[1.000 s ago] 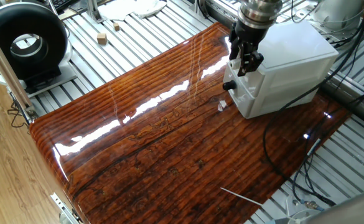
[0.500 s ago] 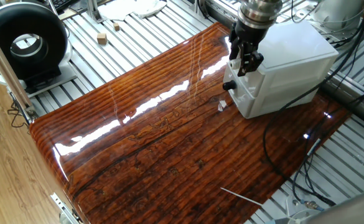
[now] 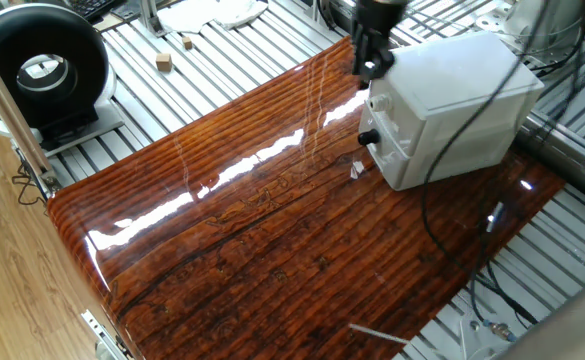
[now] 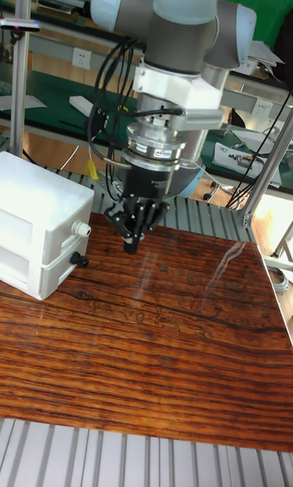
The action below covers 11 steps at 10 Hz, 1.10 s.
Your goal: Grasp the handle and close the drawer
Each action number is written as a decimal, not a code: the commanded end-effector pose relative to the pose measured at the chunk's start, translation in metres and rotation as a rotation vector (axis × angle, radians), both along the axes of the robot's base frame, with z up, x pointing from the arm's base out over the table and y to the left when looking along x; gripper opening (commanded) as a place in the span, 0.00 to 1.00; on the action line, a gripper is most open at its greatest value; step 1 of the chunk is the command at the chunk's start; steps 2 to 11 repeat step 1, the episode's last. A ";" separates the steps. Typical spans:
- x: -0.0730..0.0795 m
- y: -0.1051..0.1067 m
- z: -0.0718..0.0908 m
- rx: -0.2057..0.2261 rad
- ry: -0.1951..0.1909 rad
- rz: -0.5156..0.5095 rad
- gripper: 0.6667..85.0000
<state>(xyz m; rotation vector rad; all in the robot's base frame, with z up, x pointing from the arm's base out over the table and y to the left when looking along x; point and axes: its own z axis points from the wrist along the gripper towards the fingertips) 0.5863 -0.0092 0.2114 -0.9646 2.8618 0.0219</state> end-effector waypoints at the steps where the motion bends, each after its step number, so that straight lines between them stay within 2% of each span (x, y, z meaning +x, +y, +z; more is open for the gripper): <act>1: 0.025 0.031 -0.002 0.049 -0.018 -0.062 0.08; 11: 0.025 0.031 -0.002 0.049 -0.018 -0.062 0.08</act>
